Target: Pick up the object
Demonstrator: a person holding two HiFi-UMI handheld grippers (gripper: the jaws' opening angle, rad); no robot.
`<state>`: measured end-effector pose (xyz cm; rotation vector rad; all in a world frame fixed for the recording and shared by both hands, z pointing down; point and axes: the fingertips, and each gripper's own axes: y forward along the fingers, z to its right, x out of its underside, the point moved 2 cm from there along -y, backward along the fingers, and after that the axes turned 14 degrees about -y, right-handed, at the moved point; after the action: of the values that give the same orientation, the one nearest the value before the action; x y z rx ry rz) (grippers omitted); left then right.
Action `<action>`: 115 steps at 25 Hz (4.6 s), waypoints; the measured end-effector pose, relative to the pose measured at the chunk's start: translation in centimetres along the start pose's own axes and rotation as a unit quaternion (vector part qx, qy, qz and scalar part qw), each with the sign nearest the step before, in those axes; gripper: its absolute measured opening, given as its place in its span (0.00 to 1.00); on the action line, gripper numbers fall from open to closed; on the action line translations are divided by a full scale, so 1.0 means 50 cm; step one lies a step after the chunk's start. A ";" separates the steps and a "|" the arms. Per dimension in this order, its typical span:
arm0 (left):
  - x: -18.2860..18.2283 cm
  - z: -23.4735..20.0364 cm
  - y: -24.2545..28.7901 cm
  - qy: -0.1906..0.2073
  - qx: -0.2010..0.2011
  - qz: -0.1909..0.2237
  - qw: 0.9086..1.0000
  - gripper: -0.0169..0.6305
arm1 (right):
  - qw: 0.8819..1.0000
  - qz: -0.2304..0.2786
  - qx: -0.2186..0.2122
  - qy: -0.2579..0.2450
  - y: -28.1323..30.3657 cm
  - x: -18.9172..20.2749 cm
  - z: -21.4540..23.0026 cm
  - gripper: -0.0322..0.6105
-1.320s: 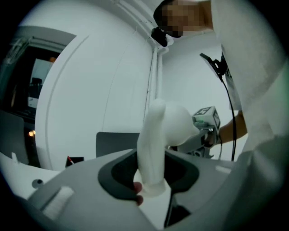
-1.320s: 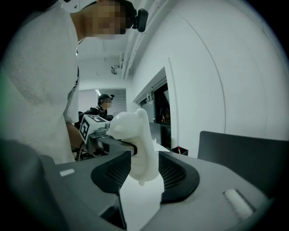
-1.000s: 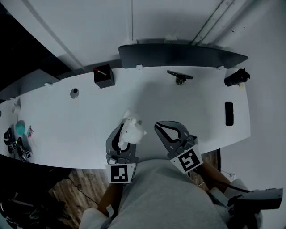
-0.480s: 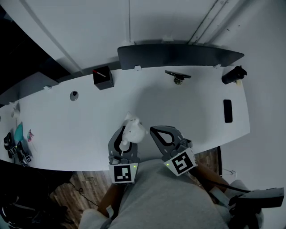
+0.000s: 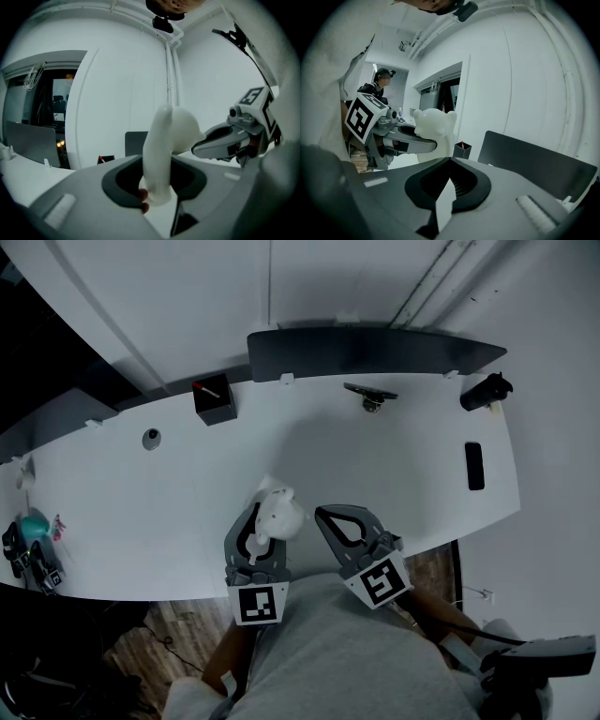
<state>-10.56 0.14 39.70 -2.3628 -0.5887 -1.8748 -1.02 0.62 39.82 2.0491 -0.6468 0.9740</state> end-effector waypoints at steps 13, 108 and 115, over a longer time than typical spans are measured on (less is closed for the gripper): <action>0.045 -0.017 -0.014 0.033 0.047 -0.030 0.998 0.24 | 0.999 -0.046 0.013 0.004 0.028 -0.002 -0.048 0.05; 0.132 0.197 -0.435 0.027 0.009 -0.007 1.000 0.24 | 0.996 -0.048 0.068 0.029 -0.266 -0.030 -0.368 0.05; 0.136 0.203 -0.437 0.010 0.024 -0.005 1.000 0.24 | 0.994 -0.060 0.082 0.042 -0.276 -0.022 -0.365 0.05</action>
<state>-7.29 24.95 39.65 -2.3142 -0.6357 -1.8639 0.31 23.46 40.78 2.1492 -0.4062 1.0651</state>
